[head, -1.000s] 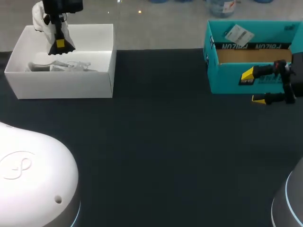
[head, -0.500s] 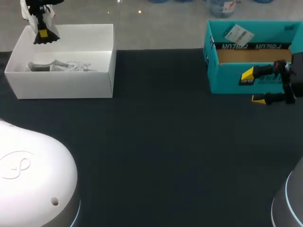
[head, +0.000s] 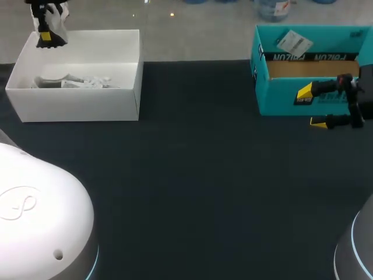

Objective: Take the shoe out of the shoebox, open the shoe tongue, remove and reinsert the insole, then place the shoe into the shoebox

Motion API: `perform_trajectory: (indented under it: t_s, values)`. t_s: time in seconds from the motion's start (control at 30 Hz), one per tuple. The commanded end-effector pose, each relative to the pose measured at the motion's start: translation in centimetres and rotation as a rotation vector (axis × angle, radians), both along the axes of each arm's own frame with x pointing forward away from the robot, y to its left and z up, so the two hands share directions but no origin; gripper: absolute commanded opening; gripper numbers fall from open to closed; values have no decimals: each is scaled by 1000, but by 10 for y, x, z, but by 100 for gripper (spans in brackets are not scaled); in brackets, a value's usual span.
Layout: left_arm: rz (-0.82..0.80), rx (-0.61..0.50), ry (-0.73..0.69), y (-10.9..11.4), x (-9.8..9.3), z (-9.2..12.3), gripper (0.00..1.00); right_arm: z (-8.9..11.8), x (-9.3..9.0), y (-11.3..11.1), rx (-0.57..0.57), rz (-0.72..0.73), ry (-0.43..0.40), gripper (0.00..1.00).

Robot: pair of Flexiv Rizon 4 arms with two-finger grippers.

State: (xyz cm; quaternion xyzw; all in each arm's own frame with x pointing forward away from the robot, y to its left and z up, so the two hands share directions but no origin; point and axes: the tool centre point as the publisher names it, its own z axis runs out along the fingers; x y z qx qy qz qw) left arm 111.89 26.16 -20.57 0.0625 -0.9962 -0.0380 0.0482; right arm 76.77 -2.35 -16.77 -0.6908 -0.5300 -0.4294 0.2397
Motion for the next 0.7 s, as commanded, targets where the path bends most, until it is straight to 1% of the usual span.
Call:
perform_trajectory:
  t_s: [0.03,0.07,0.1,0.13,0.57,0.6,0.63,0.67,0.7]
  values:
    - [-507,64,49,10,3,3,0,0,0,1,-4,-2,2,100]
    - [-584,31,34,10,2,6,0,0,0,1,-4,-2,2,100]
    - [-628,7,41,10,1,9,0,0,0,1,-4,-2,2,100]
    - [-647,7,33,9,1,12,0,0,0,1,-4,-2,2,100]
    - [-647,7,33,9,1,12,0,0,0,1,-4,-2,2,100]
    - [-678,-34,43,10,3,13,0,0,0,1,-4,-2,2,100]
    - [-765,-49,43,13,6,14,0,0,0,1,-4,-2,2,100]
    - [-935,-63,95,17,6,13,0,0,0,1,-4,-2,2,100]
    - [-1008,-77,93,22,13,15,0,0,0,1,-4,-2,2,100]
